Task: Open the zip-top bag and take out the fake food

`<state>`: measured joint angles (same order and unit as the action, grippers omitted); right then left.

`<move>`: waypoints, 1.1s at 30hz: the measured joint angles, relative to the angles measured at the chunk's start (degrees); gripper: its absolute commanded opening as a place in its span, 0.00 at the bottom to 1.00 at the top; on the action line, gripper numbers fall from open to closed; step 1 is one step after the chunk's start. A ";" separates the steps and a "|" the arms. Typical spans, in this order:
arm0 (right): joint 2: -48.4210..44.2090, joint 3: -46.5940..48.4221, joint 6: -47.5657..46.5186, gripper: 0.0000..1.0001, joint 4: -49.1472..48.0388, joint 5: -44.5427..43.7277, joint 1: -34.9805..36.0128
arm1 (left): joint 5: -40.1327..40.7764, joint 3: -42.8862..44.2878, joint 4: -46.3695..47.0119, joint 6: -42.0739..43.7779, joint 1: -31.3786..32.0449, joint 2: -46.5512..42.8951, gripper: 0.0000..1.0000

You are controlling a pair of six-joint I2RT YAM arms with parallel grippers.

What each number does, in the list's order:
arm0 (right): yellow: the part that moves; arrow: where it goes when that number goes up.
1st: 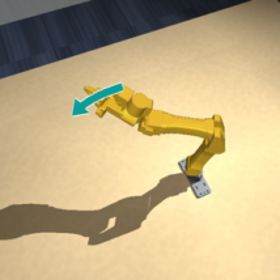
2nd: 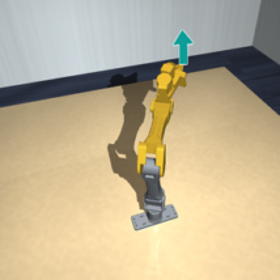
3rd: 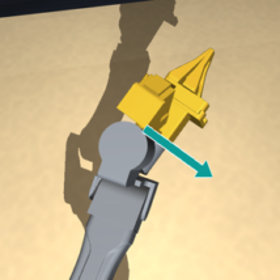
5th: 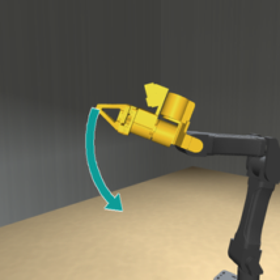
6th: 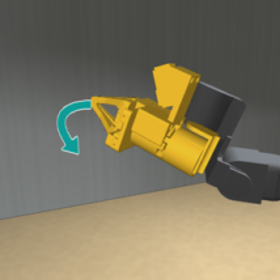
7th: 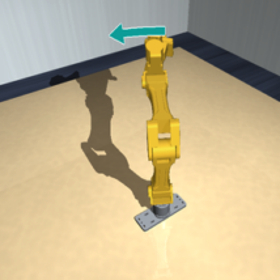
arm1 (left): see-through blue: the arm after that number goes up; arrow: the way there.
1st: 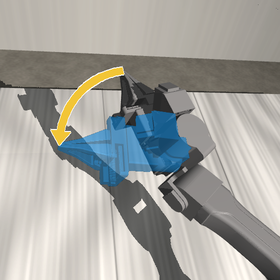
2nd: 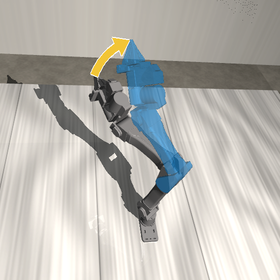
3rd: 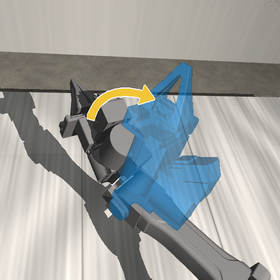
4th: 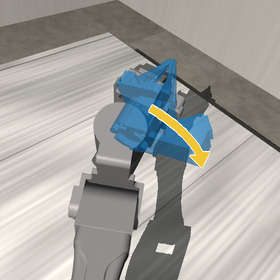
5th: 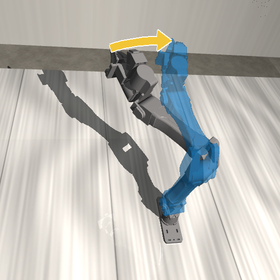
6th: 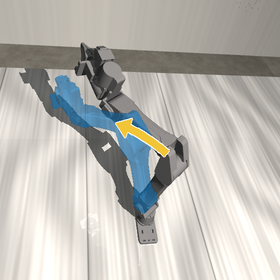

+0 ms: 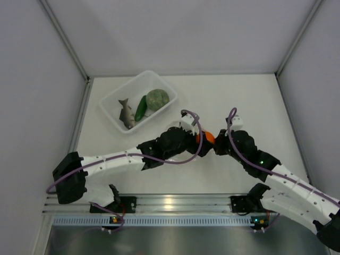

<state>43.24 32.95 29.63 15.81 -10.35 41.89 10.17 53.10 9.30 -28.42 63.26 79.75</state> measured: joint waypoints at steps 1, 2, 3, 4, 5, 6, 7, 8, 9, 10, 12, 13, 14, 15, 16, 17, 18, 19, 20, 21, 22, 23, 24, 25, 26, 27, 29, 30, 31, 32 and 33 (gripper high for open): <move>0.20 -0.35 0.09 0.00 -0.15 -0.15 0.00 | -1.40 0.00 0.68 -0.55 0.00 -0.39 0.00; 0.37 -0.63 0.22 0.00 -0.17 -0.46 0.00 | -3.45 0.02 1.42 -1.36 0.00 -0.87 0.00; 0.50 -0.74 0.42 0.00 -0.11 -0.87 0.00 | -5.62 0.07 2.03 -1.90 0.00 -1.18 0.00; 0.55 -0.76 0.46 0.00 -0.17 -1.40 0.00 | -7.10 0.13 2.56 -2.32 0.02 -1.33 0.00; 0.37 -0.76 0.50 0.00 -0.20 -1.81 0.00 | -7.80 0.15 2.71 -2.49 0.02 -1.38 0.00; 0.13 -0.76 0.50 0.00 -0.24 -2.16 0.00 | -8.63 0.15 2.84 -3.04 -0.20 -1.40 0.00; -0.04 -0.76 0.55 0.00 -0.37 -2.58 0.00 | -9.18 0.15 2.99 -3.45 -0.39 -1.40 0.00; -0.11 -0.76 0.59 0.00 -0.37 -2.80 0.00 | -9.27 0.15 3.08 -3.63 -0.42 -1.46 0.00; -0.11 -0.76 0.59 0.00 -0.42 -2.99 0.00 | -9.25 0.09 3.10 -4.07 -0.44 -1.68 0.00; -0.11 -0.76 0.59 0.00 -0.44 -3.23 0.00 | -9.18 -0.13 3.26 -4.55 -0.46 -2.05 0.00; 0.02 -0.76 0.63 0.00 -0.72 -3.80 0.00 | -9.05 -0.85 3.80 -5.70 -0.46 -3.39 0.00; 0.07 -0.74 0.66 0.00 -1.14 -4.09 0.02 | -9.07 -1.33 4.02 -6.54 -0.48 -4.22 0.00; 0.13 -0.70 0.81 0.00 -1.64 -4.24 0.07 | -9.07 -1.84 4.11 -7.65 -0.48 -5.09 0.00; 0.46 -0.61 0.98 0.00 -2.21 -4.37 0.13 | -9.07 -2.38 4.24 -8.76 -0.57 -6.05 0.00; 0.81 -0.48 1.09 0.00 -2.95 -4.37 0.31 | -9.14 -3.02 4.37 -10.21 -0.81 -6.95 0.00; 1.05 -0.11 1.36 0.00 -3.15 -4.37 0.37 | -9.46 -3.54 4.44 -12.35 -1.36 -7.74 0.00; 1.29 0.22 1.40 0.00 -3.17 -4.74 0.39 | -10.34 -3.91 4.48 -14.27 -2.29 -8.31 0.00; 1.60 0.31 1.64 0.00 -3.56 -4.85 0.33 | -11.82 -4.22 4.70 -16.28 -3.48 -8.68 0.00; 1.95 0.57 1.68 0.00 -3.74 -4.85 0.33 | -13.27 -4.59 5.51 -18.34 -4.72 -8.79 0.00; 2.08 0.66 1.73 0.00 -4.07 -4.85 0.37 | -15.19 -5.27 7.17 -20.52 -6.25 -8.81 0.00; 2.10 0.72 1.92 0.00 -4.28 -4.79 0.37 | -17.07 -5.97 8.55 -22.51 -7.65 -8.79 0.00; 2.12 0.81 1.92 0.00 -4.13 -5.07 0.31 | -18.86 -6.71 9.94 -24.63 -9.38 -8.76 0.00; 2.12 0.81 2.03 0.00 -4.35 -5.05 0.31 | -20.55 -7.10 11.13 -26.23 -10.71 -8.74 0.00; 2.14 0.81 2.08 0.00 -4.59 -4.85 0.33 | -21.77 -7.26 11.85 -27.43 -11.58 -8.59 0.00; 2.03 0.81 2.19 0.00 -4.70 -4.74 0.33 | -23.30 -7.28 12.72 -28.61 -12.31 -8.44 0.00; 2.03 0.81 2.38 0.00 -4.74 -4.76 0.31 | -24.46 -7.28 13.92 -29.31 -12.59 -8.28 0.00; 2.03 0.81 2.56 0.00 -4.72 -4.50 0.26 | -26.18 -7.28 16.22 -30.47 -12.66 -7.96 0.00; 2.03 0.81 2.60 0.00 -4.70 -4.33 0.20 | -27.04 -7.28 17.57 -30.91 -12.68 -7.80 0.00; 2.03 0.81 2.78 0.00 -4.70 -4.26 0.20 | -27.78 -7.28 19.10 -31.54 -12.72 -7.56 0.00; 2.03 0.81 2.93 0.00 -4.70 -4.11 0.20 | -28.55 -7.26 20.61 -31.95 -12.79 -7.23 0.00; 2.10 0.81 3.02 0.00 -4.70 -3.98 0.20 | -29.27 -7.26 22.29 -32.59 -12.85 -6.82 0.00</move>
<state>45.34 33.76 32.64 11.11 -14.33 42.09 -19.09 45.84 31.59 -61.01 50.41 72.93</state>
